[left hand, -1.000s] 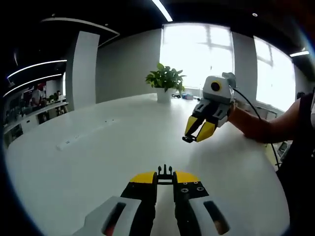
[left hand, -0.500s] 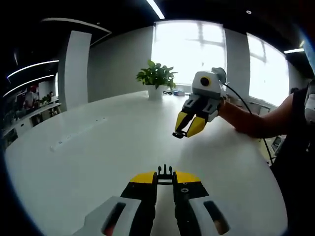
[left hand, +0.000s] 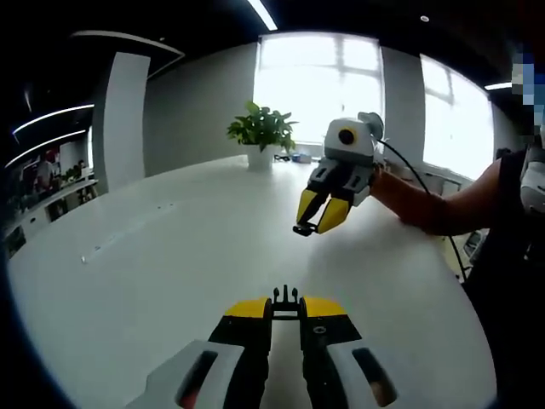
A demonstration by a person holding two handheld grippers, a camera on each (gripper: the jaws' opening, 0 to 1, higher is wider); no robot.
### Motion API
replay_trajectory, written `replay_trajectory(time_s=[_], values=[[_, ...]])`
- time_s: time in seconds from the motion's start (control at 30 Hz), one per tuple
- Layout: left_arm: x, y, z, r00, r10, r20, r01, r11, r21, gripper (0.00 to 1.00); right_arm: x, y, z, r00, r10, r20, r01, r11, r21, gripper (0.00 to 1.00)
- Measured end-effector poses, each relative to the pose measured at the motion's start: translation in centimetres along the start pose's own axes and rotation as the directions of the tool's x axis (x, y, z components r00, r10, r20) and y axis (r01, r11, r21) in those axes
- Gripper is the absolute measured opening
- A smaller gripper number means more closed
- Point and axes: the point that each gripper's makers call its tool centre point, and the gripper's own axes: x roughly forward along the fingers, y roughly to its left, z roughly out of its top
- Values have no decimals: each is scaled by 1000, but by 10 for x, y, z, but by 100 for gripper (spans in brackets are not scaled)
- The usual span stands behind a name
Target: Snap the two parts of the plastic buckle together until the buckle closes and remains connected.
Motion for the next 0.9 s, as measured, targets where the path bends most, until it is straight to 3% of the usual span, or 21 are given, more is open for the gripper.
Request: replay_trajectory(time_s=[0.9], values=[[-3,-6,3,999,-38,31,38,999,10,11,1,10,-4,999,49,-8,-49,999,-7,11]])
